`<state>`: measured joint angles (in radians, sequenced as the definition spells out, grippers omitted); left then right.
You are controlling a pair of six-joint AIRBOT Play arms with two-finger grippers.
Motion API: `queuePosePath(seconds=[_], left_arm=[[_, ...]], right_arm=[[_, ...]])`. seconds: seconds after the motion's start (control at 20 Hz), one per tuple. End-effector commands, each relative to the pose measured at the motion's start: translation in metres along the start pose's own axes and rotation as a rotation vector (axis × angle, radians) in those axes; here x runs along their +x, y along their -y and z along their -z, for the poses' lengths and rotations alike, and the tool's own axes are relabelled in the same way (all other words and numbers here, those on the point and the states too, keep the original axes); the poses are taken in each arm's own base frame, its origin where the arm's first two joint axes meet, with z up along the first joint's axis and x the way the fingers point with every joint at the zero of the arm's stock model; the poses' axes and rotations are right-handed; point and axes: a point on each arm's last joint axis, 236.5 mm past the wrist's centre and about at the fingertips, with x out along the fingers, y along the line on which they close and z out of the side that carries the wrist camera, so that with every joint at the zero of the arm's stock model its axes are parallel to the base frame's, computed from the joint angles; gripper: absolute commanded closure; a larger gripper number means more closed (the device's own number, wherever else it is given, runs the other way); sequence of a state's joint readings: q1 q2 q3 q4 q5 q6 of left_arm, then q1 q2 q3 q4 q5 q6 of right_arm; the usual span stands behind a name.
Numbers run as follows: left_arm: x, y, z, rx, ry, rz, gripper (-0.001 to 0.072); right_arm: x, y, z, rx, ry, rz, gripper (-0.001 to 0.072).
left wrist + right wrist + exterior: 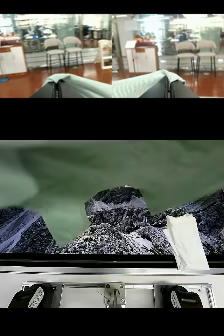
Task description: Fold the shirts.
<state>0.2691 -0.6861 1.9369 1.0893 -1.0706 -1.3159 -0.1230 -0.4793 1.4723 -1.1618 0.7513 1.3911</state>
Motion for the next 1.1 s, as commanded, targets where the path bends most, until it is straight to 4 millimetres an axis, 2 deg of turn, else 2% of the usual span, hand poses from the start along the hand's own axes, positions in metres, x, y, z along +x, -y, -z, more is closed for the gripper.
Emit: queuePosePath(seconds=[0.0, 0.2, 0.3, 0.4, 0.5, 0.6, 0.75, 0.8, 0.9, 1.05], left_arm=[[-0.038, -0.021, 0.035, 0.045, -0.192, -0.144, 0.0661], [-0.041, -0.02, 0.125, -0.01, -0.527, -0.108, 0.0661], [-0.03, -0.025, 0.17, -0.053, -0.649, -0.094, 0.0661], [-0.01, -0.034, 0.225, -0.11, -0.764, -0.085, 0.066], [0.012, -0.04, 0.286, -0.179, -0.869, -0.072, 0.066], [0.039, -0.041, 0.344, -0.271, -0.944, -0.042, 0.0661], [0.081, -0.042, 0.406, -0.386, -0.994, -0.015, 0.066], [0.095, -0.046, 0.423, -0.4, -1.002, -0.021, 0.066], [0.117, -0.051, 0.455, -0.421, -1.019, -0.03, 0.066], [0.133, -0.042, 0.508, -0.465, -1.099, -0.011, 0.066]], right_arm=[[-0.044, 0.022, 0.037, -0.007, -0.196, 0.144, 0.0639], [-0.056, 0.044, 0.126, 0.064, -0.584, 0.236, 0.064], [-0.052, 0.051, 0.181, 0.112, -0.812, 0.251, 0.0639], [-0.036, 0.059, 0.239, 0.155, -0.997, 0.247, 0.0639], [-0.004, 0.073, 0.299, 0.184, -1.096, 0.246, 0.0639], [0.047, 0.08, 0.345, 0.236, -1.07, 0.214, 0.0639], [0.127, 0.078, 0.392, 0.356, -0.943, 0.164, 0.0639], [0.147, 0.075, 0.408, 0.394, -0.915, 0.157, 0.0639], [0.175, 0.066, 0.447, 0.461, -0.892, 0.15, 0.0639], [0.195, 0.056, 0.507, 0.506, -0.908, 0.171, 0.0639]])
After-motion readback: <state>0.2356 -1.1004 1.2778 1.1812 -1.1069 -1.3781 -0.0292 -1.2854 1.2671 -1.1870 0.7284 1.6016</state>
